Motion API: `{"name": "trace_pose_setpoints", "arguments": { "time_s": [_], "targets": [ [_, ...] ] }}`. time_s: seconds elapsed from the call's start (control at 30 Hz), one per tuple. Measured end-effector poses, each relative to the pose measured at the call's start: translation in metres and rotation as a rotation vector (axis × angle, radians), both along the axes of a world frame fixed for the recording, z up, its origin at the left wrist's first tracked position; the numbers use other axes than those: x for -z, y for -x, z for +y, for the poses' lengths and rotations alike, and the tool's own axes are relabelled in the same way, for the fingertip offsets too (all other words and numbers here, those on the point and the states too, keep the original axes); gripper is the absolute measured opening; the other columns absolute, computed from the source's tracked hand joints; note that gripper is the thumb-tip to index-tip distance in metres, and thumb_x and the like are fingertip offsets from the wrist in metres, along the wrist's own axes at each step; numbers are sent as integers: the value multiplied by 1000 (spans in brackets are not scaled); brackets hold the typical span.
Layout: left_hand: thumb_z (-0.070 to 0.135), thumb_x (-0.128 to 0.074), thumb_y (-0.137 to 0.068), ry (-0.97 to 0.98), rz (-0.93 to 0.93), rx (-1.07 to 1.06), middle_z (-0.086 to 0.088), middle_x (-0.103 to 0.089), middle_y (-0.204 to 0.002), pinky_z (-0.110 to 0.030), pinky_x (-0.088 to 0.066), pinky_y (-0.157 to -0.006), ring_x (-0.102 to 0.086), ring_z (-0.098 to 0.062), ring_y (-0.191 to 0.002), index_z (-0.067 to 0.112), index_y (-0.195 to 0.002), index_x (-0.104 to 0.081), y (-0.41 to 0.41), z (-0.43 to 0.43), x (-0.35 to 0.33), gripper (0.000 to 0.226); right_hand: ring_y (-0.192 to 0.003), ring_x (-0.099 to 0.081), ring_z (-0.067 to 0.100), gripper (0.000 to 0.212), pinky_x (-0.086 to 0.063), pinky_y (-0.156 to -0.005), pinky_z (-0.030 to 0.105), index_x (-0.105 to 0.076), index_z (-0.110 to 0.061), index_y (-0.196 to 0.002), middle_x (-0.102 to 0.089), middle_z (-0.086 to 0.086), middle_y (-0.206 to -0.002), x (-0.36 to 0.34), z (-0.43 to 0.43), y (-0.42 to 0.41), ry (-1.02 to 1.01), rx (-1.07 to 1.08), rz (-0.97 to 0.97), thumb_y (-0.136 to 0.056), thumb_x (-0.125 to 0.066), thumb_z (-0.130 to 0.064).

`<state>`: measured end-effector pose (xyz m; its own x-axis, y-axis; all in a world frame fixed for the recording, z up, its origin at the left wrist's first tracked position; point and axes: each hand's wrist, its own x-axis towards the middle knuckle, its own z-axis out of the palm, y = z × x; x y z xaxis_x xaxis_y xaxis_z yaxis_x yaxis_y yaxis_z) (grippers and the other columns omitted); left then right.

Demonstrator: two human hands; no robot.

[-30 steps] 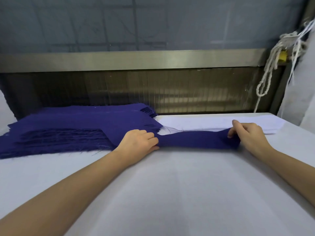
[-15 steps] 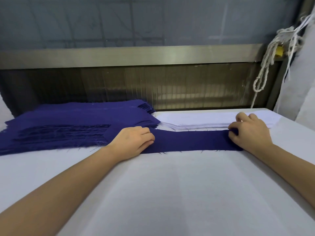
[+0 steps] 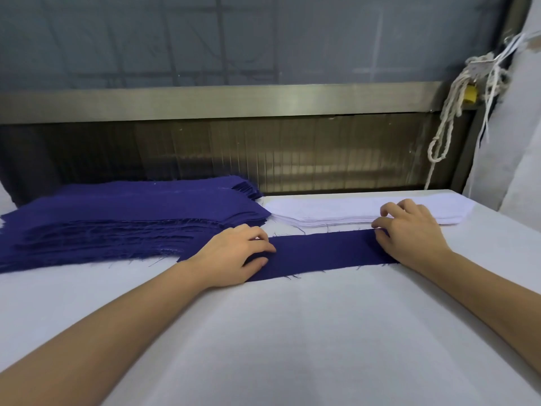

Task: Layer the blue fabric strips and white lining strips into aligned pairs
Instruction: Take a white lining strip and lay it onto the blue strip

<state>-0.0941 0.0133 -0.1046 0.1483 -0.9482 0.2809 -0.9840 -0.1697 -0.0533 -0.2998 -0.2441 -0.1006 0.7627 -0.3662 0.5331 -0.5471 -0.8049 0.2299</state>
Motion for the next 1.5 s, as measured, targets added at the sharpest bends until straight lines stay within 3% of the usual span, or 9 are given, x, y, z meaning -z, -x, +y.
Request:
{"name": "trace_pose_setpoints", "arguments": {
  "time_s": [0.1, 0.37, 0.53, 0.67, 0.93, 1.13, 1.3, 1.5],
  "targets": [
    [34, -38, -100, -51, 92, -2, 18, -44, -134, -20, -33, -98, -38, -3, -120, 32, -134, -49, -1, 0, 0, 36, -99, -53, 22, 29, -43, -75, 31, -65, -23, -110, -60, -3, -114, 2, -3, -2, -179, 8, 40, -95, -40, -28],
    [33, -37, -100, -137, 257, -12, 18, -35, -146, -17, -20, -109, -27, -1, -133, 34, -141, -40, -3, -4, 2, 40, -102, -51, 25, 32, -36, -67, 30, -58, -17, -114, -56, 4, -112, 5, -14, -3, -290, 223, 93, -95, -39, -35],
    [28, -41, -100, -143, 325, -9, 12, -35, -149, -13, -14, -108, -26, -4, -136, 30, -140, -41, -3, -18, 0, 41, -113, -49, 24, 32, -43, -77, 34, -52, -18, -123, -53, 2, -122, -6, 0, -22, -354, 51, 10, -93, -46, -31],
    [27, -42, -100, -144, 324, 9, 10, -36, -148, -17, -15, -111, -27, -7, -135, 27, -141, -41, 8, -34, -1, 41, -117, -46, 19, 33, -43, -82, 31, -54, -21, -123, -52, -2, -123, -17, 23, -52, -346, -175, -12, -92, -52, -29],
    [34, -40, -99, -198, 248, -7, 13, -34, -147, -40, -24, -110, -28, -16, -133, 30, -141, -38, 25, -56, -4, 42, -118, -42, 22, 32, -39, -85, 31, -58, -19, -125, -54, 1, -126, -24, 46, -107, -270, -193, 134, -95, -47, -22],
    [39, -37, -98, -217, 247, -2, 16, -31, -146, -34, -20, -98, -24, -16, -129, 37, -140, -35, 32, -67, -2, 42, -104, -47, 23, 16, -31, -68, 28, -61, -13, -91, -57, 5, -109, -23, 50, -116, -130, -138, 187, -91, -48, -5],
    [41, -37, -97, -194, 257, -19, 15, -33, -143, -34, -19, -98, -24, -16, -127, 39, -139, -35, 30, -69, 0, 41, -106, -48, 24, 18, -35, -68, 29, -62, -6, -100, -54, 8, -109, -21, 49, -117, -128, -152, 225, -89, -49, 1],
    [43, -38, -97, -171, 260, -37, 14, -35, -141, -33, -18, -100, -25, -15, -125, 39, -138, -37, 26, -70, 2, 41, -107, -48, 24, 22, -38, -69, 31, -62, -7, -108, -52, 7, -114, -17, 46, -117, -147, -178, 242, -97, -43, -13]
  ]
}}
